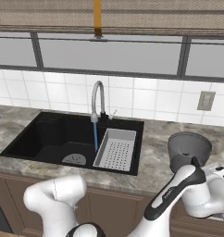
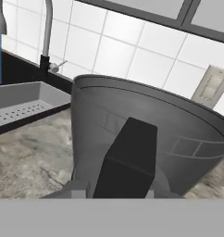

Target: Turn on the sink faucet and place the jug under the water for a few seconds to fill it up.

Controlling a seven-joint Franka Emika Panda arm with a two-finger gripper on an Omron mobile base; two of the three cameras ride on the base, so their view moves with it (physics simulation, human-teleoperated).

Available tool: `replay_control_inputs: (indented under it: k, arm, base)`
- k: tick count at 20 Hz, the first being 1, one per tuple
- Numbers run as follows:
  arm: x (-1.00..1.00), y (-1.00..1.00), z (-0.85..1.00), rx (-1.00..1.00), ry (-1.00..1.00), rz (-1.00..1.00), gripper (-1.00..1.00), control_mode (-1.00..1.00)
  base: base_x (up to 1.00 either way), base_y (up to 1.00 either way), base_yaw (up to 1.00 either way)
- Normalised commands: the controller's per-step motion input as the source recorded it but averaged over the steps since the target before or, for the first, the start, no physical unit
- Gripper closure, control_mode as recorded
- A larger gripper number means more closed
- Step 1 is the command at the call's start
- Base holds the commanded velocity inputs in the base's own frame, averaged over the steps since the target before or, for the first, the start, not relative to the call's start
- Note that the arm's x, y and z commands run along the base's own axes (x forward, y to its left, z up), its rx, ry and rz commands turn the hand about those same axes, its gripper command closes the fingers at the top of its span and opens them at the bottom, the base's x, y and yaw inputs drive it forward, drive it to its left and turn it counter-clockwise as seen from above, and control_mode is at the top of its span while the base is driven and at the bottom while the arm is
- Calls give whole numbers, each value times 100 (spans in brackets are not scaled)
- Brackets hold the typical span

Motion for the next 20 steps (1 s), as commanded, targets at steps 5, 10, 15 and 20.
replay_control_inputs:
  k: [5,10,15,20]
  arm:
    - [-31,26,40,0,-7,14,100,-100]
    - [-18,45,13,0,-1,19,100,-100]
    - [-4,66,0,0,1,21,100,-100]
    - [0,77,1,0,5,21,100,-100]
  base:
    - [0,0,0]
    - [0,0,0]
    - [0,0,0]
    - [0,0,0]
